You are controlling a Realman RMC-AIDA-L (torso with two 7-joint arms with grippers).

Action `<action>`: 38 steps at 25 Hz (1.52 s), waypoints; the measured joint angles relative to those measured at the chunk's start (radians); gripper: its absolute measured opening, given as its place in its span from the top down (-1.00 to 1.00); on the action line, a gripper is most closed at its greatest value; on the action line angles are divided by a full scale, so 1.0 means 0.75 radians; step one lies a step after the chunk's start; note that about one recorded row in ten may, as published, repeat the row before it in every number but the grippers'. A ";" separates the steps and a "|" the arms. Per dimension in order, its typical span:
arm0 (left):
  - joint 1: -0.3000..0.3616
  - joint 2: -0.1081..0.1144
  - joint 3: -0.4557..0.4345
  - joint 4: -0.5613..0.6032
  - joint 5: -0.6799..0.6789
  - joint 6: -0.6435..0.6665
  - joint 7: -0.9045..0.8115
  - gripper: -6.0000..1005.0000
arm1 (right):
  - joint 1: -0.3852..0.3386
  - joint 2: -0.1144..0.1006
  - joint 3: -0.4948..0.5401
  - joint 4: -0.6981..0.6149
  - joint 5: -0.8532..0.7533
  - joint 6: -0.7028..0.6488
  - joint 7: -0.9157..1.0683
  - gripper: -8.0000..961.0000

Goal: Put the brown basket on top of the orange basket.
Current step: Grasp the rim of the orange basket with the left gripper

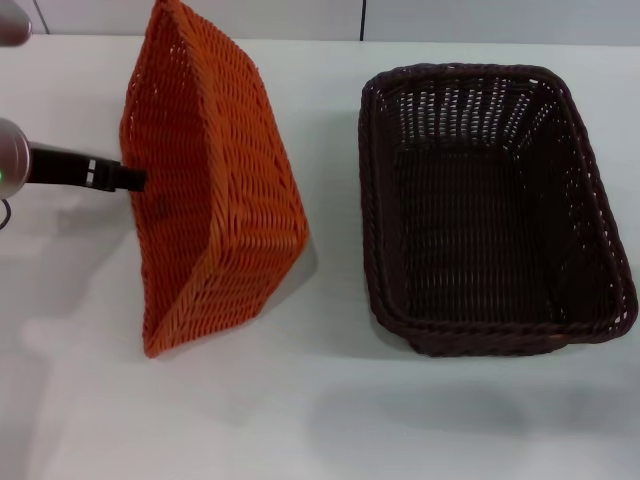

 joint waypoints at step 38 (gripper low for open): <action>-0.091 -0.001 0.398 0.373 0.104 -0.075 -0.194 -0.56 | 0.060 -0.002 0.002 0.012 0.009 -0.080 0.000 -0.60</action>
